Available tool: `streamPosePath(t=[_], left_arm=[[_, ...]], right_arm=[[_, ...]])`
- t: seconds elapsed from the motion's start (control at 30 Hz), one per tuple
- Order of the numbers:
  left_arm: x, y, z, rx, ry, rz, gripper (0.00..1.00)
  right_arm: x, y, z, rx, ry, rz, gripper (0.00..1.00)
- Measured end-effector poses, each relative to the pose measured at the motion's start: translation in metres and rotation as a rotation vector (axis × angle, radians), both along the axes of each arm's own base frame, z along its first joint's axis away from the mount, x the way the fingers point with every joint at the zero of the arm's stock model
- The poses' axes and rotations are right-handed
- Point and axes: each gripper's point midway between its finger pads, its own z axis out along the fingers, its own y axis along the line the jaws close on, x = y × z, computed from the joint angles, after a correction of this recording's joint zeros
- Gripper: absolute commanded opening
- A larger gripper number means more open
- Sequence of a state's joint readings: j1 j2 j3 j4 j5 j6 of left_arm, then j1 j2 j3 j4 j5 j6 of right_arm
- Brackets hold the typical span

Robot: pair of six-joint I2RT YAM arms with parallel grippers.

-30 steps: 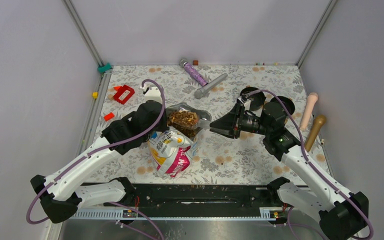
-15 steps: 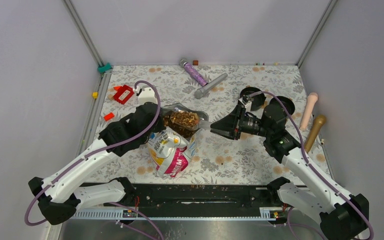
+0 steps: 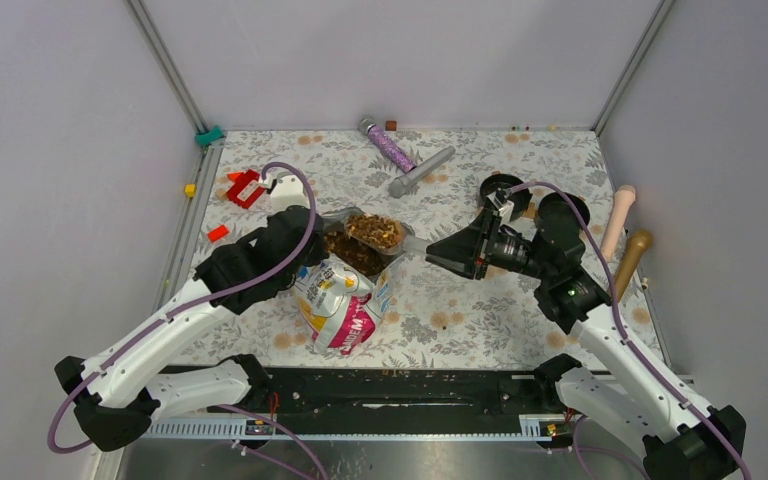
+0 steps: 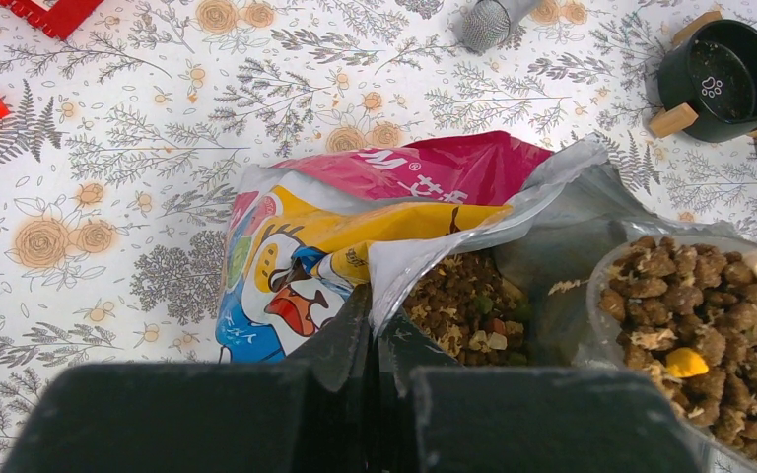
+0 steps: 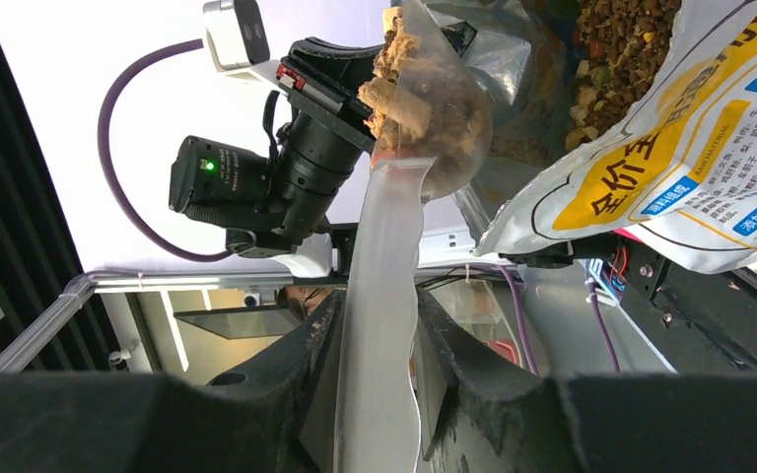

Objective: Serve the pet food
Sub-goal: Pour the pet food into the pet food bowl.

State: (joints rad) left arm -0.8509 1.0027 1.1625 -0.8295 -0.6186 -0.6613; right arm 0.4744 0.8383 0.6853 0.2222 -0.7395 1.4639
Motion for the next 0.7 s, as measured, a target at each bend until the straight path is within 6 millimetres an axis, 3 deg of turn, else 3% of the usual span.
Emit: streamPosePath(t=[0.7], left_arm=[[0.000,0.000,0.000,-0.008,-0.001,0.012,0.00]], right_arm=[[0.016,-0.001,0.010,0.030,0.002,-0.056,0.00]])
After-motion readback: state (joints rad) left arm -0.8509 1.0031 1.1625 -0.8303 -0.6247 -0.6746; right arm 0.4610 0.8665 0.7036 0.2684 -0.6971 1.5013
